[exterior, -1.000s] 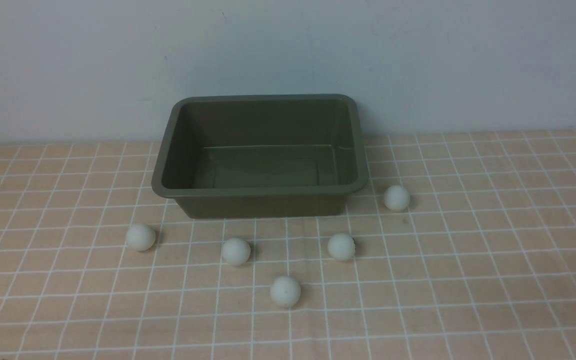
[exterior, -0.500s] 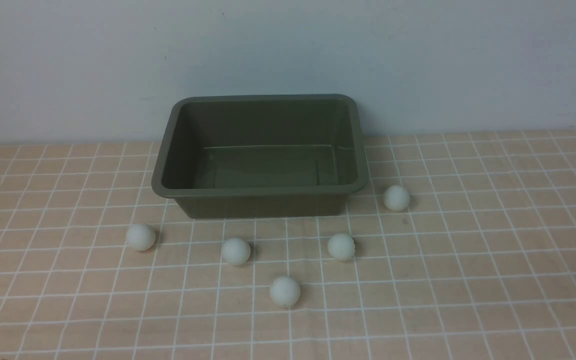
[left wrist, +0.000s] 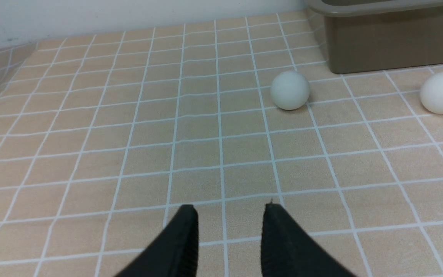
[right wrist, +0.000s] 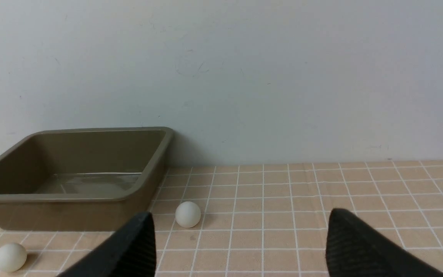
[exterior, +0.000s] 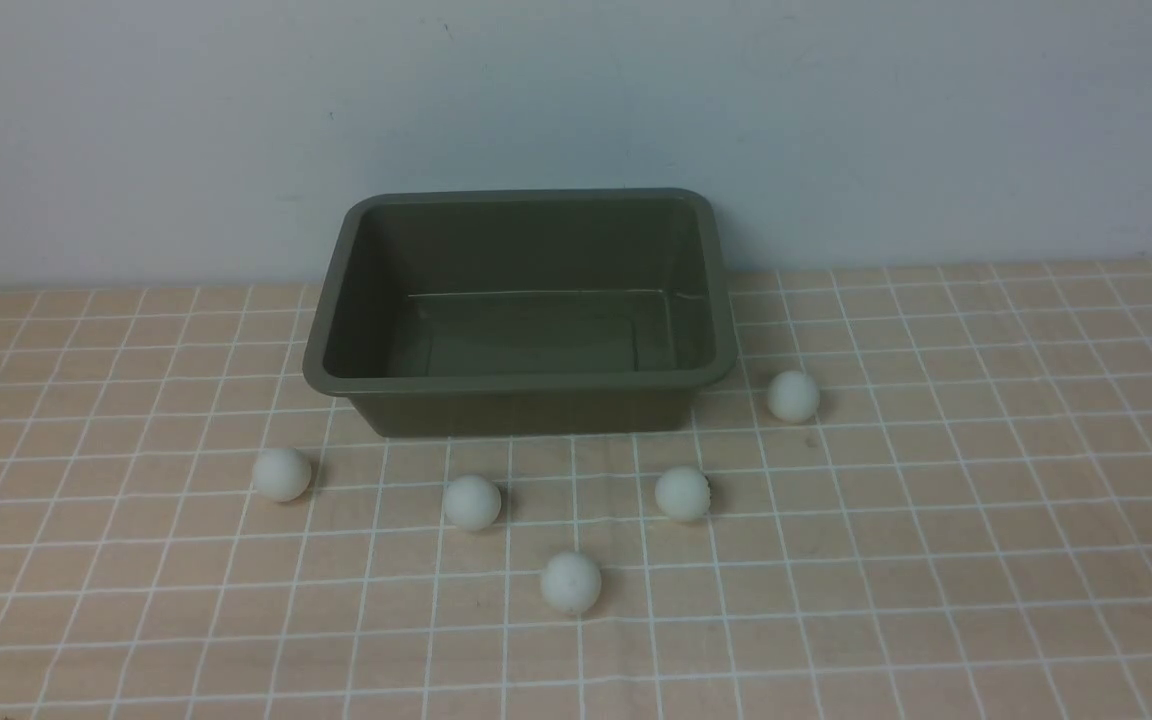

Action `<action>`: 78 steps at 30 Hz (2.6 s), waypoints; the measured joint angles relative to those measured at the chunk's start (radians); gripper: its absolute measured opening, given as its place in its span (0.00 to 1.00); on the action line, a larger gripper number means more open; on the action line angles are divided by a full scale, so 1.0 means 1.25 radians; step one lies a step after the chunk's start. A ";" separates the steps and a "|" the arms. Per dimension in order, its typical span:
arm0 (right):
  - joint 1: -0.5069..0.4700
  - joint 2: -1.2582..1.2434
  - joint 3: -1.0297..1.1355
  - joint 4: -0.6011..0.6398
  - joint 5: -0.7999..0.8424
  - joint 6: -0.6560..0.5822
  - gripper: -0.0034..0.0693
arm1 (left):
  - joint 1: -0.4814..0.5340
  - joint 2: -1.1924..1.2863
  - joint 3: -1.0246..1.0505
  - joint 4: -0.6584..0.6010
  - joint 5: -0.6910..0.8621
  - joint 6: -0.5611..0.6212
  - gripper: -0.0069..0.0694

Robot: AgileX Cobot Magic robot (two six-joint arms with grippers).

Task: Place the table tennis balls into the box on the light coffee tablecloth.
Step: 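Reach for and grasp a ping pong ball on the table beside the basket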

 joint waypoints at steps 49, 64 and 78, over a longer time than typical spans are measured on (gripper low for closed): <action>0.000 0.000 0.000 0.040 0.058 0.001 0.78 | 0.000 0.000 -0.038 -0.519 -0.125 0.002 0.57; 0.000 0.000 0.000 0.040 0.084 -0.057 0.78 | -0.001 0.338 -0.387 -0.465 0.092 0.260 0.55; 0.000 0.017 0.000 0.114 0.084 -0.145 0.78 | -0.001 0.856 -0.690 -0.241 0.253 0.302 0.55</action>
